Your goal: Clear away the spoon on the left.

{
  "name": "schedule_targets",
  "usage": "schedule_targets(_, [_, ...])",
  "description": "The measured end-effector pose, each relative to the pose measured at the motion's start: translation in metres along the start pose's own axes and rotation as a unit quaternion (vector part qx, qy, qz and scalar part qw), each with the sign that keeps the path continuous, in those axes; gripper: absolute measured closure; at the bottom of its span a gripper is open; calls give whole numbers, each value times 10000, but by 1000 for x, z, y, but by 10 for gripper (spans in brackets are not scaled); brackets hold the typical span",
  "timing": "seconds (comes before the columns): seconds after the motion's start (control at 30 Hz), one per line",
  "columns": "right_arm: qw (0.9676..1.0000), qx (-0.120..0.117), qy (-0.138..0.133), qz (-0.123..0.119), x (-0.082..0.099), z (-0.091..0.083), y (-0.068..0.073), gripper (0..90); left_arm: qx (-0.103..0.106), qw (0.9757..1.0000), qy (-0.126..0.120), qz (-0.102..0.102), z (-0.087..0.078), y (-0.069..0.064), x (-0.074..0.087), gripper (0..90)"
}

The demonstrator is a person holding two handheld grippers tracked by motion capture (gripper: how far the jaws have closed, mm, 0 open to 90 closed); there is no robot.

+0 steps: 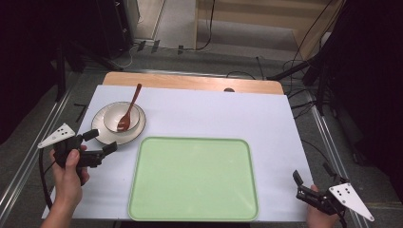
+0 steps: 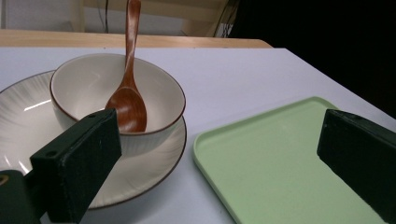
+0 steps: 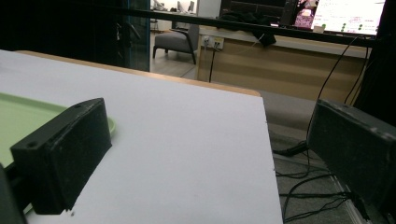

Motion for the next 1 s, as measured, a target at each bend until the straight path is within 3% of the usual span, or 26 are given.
schedule_targets(0.5, [10000,12,12,-20,0,0,1,0,48,9999,100,93,26,-2,-33,0])
schedule_targets(0.8, [10000,10,8,-26,0,0,1,0,29,9998,129,149,39,-4,-42,0])
schedule_targets(1.0, [10000,11,9,-23,0,0,1,0,29,9999,148,82,49,0,-49,0])
Point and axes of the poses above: each handheld gripper's, and its own axes: z roughly forward along the jaws, x roughly out of its underside, y roughly to its left, the point moved 1 cm from there along z, roughly forward along the jaws, and after that the axes turned 10 degrees about -z, right-handed, at the moved point
